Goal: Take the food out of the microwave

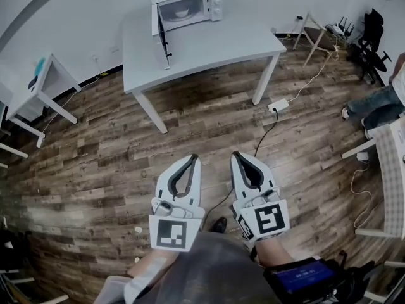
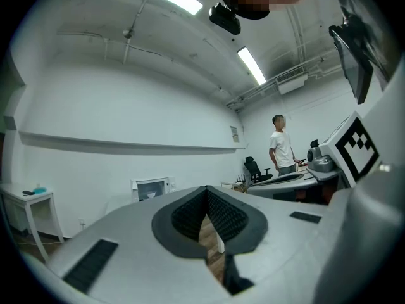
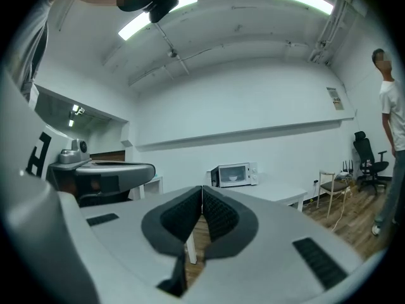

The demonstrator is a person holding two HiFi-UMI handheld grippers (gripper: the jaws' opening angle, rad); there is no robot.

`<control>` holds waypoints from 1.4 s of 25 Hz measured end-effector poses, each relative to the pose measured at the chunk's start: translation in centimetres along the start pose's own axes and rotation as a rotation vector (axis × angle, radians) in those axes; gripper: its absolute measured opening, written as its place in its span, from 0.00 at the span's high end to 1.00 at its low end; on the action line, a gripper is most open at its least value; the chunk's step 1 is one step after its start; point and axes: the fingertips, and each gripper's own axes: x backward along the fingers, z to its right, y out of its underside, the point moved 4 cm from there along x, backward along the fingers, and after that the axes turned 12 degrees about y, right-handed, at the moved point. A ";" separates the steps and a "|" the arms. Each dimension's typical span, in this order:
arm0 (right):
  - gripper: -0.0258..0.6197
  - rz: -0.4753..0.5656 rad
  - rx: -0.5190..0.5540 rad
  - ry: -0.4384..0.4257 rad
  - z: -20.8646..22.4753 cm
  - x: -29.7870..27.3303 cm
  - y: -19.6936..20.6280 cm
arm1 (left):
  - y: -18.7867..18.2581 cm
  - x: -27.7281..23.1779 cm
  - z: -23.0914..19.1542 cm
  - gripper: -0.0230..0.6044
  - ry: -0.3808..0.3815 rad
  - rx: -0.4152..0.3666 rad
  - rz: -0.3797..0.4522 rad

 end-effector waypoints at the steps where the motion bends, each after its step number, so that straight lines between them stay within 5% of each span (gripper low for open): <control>1: 0.95 -0.007 0.001 0.000 0.1 -0.6 0.3 | 0.2 -0.4 -0.4 0.95 0.001 0.005 0.000; 9: 0.95 -0.007 0.019 0.039 1.8 -9.2 0.3 | 2.4 -6.6 -7.3 0.95 0.036 0.044 0.003; 21: 0.95 0.031 0.066 0.080 2.0 -24.0 -3.7 | 0.9 -14.7 -20.2 0.95 0.068 0.018 0.084; 35: 0.95 0.019 0.071 0.029 2.7 -30.4 -4.0 | 1.5 -19.2 -23.6 0.95 0.063 0.029 0.072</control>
